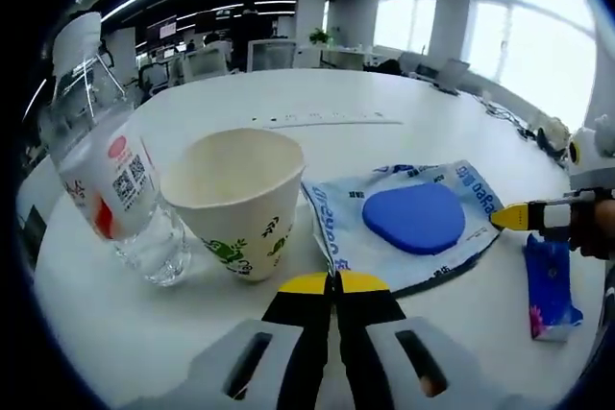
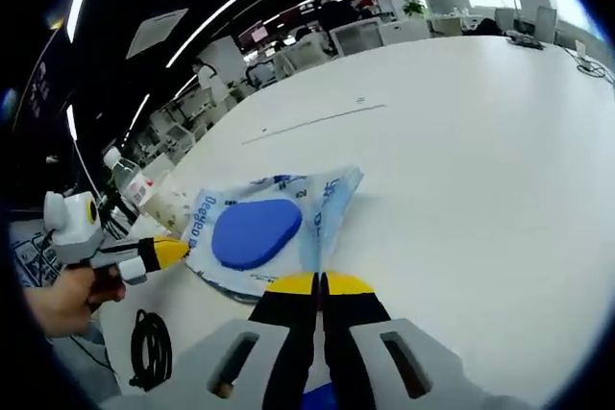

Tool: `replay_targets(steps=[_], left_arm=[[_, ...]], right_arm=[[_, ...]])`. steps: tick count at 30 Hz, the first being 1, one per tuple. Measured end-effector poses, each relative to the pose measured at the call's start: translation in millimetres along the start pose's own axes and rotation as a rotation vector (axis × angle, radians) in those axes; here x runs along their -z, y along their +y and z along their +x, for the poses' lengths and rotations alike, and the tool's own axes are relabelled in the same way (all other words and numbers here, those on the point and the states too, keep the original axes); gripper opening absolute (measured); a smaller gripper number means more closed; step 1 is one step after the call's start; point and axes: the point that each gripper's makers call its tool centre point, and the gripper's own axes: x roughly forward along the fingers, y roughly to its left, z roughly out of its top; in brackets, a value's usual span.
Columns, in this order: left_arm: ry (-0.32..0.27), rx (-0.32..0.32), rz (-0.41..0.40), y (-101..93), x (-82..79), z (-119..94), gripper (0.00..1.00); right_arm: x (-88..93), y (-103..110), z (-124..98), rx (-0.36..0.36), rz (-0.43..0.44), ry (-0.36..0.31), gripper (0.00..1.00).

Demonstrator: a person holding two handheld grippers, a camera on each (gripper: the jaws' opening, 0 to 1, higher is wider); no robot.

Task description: Arrange the tabletop items into an orderly group along one side of the table until the central work area is clear of visible clutter.

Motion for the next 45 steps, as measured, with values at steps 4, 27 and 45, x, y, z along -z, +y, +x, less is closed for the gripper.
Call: replay_targets(steps=[4,27,45], left_arm=[[-0.003,-0.004,0.004,0.2,1.1,0,0.01],[-0.018,-0.003,-0.141,-0.1,3.5,-2,0.08],[-0.022,-0.002,-0.22,-4.3,4.6,-14,0.43]], right_arm=[[-0.2,1,0,-0.002,0.005,0.001,0.0],[-0.9,6,-2,0.028,0.034,-0.009,0.0],[-15.2,43,-3,-0.055,-0.169,-0.064,0.51]])
